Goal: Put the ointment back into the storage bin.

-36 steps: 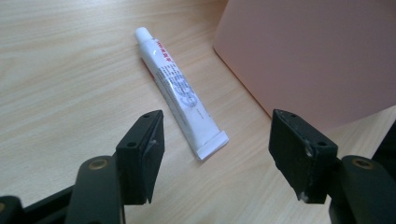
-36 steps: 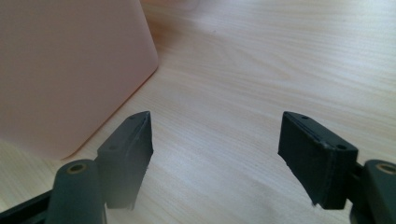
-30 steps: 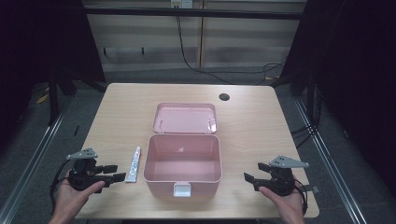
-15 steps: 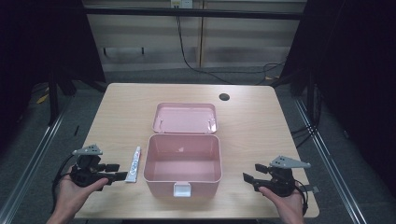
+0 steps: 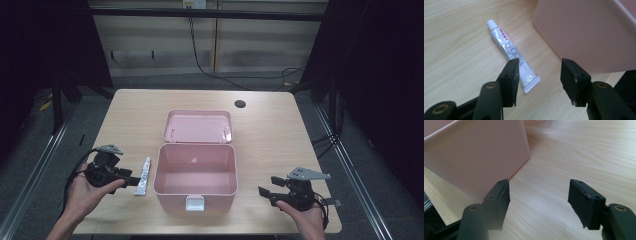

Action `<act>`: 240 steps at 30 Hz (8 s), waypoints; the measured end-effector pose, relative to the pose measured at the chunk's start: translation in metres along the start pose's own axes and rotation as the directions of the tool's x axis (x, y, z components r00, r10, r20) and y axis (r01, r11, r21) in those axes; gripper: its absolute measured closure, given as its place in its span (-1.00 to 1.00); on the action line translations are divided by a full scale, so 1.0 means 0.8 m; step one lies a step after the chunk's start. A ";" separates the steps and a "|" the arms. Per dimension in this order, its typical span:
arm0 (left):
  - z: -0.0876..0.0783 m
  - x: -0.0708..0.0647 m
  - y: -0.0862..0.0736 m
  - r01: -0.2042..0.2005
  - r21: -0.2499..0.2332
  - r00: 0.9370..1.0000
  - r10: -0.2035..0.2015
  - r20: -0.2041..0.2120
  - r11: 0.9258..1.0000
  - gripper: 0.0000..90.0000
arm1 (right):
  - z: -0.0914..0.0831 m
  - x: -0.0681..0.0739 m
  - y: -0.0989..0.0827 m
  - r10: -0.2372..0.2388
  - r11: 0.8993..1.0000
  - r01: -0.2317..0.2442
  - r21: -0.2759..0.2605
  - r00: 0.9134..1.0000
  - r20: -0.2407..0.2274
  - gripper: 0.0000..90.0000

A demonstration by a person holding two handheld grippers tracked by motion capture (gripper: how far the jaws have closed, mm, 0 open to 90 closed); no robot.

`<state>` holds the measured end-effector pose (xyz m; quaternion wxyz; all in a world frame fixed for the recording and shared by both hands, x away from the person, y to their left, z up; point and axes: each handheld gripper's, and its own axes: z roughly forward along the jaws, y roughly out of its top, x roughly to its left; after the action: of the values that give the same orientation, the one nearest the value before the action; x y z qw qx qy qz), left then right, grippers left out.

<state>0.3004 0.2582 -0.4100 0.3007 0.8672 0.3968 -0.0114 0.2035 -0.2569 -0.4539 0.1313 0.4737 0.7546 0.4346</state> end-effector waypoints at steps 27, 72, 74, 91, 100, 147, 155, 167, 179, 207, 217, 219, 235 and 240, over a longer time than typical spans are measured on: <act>0.039 0.029 0.050 0.096 0.196 0.995 -0.088 -0.049 0.976 0.30 | 0.001 0.000 -0.002 0.025 0.999 -0.024 0.029 1.000 -0.016 -0.28; 0.116 0.030 0.065 0.092 0.368 0.982 -0.024 -0.186 0.925 0.51 | 0.007 -0.002 -0.003 0.030 0.997 -0.028 0.072 0.999 -0.031 -0.32; 0.118 0.025 0.066 0.067 0.380 0.980 0.011 -0.199 0.922 0.52 | 0.007 -0.002 -0.003 0.029 0.997 -0.026 0.075 0.999 -0.035 -0.32; 0.105 0.031 0.067 0.066 0.370 0.987 -0.007 -0.159 0.927 0.58 | 0.006 -0.004 -0.003 0.033 0.997 -0.031 0.072 0.999 -0.035 -0.32; 0.084 0.032 0.065 0.034 0.362 0.992 0.012 -0.126 0.931 0.58 | 0.006 -0.003 -0.003 0.033 0.997 -0.030 0.078 0.999 -0.036 -0.37; -0.003 0.026 0.070 -0.075 0.302 0.997 0.063 0.049 0.950 0.58 | 0.006 -0.004 -0.003 0.029 0.997 -0.023 0.072 0.996 -0.082 -0.57; -0.019 0.022 0.073 -0.097 0.287 0.994 0.081 0.068 0.953 0.58 | 0.005 -0.003 -0.003 0.029 0.997 -0.023 0.077 0.996 -0.088 -0.57; -0.042 0.011 0.081 -0.126 0.254 0.991 0.109 0.082 0.959 0.58 | 0.005 -0.004 -0.003 0.026 0.997 -0.019 0.072 0.995 -0.099 -0.57; -0.065 -0.012 0.097 -0.175 0.245 0.984 0.159 0.084 0.954 0.58 | 0.007 -0.005 -0.001 0.029 0.997 -0.021 0.076 0.994 -0.106 -0.57; -0.064 -0.089 0.145 -0.358 0.253 0.931 0.325 0.165 0.899 0.58 | 0.014 -0.006 0.005 0.012 0.997 -0.002 0.082 0.992 -0.129 -0.56; -0.049 -0.108 0.158 -0.392 0.252 0.916 0.350 0.197 0.885 0.58 | 0.013 -0.006 0.005 0.018 0.997 -0.008 0.079 0.992 -0.129 -0.57; -0.047 -0.111 0.161 -0.399 0.253 0.913 0.355 0.201 0.881 0.58 | 0.013 -0.006 0.005 0.017 0.997 -0.007 0.079 0.992 -0.129 -0.57; -0.023 -0.138 0.181 -0.435 0.259 0.894 0.380 0.235 0.862 0.58 | 0.013 -0.006 0.005 0.018 0.997 -0.007 0.080 0.992 -0.128 -0.60; -0.011 -0.145 0.186 -0.444 0.261 0.889 0.385 0.248 0.857 0.57 | 0.013 -0.006 0.005 0.019 0.996 -0.009 0.083 0.992 -0.127 -0.60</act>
<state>0.3229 0.1089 -0.2964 0.1918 0.9636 0.1630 -0.0895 0.2146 -0.2544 -0.4583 0.0600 0.4553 0.7754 0.4334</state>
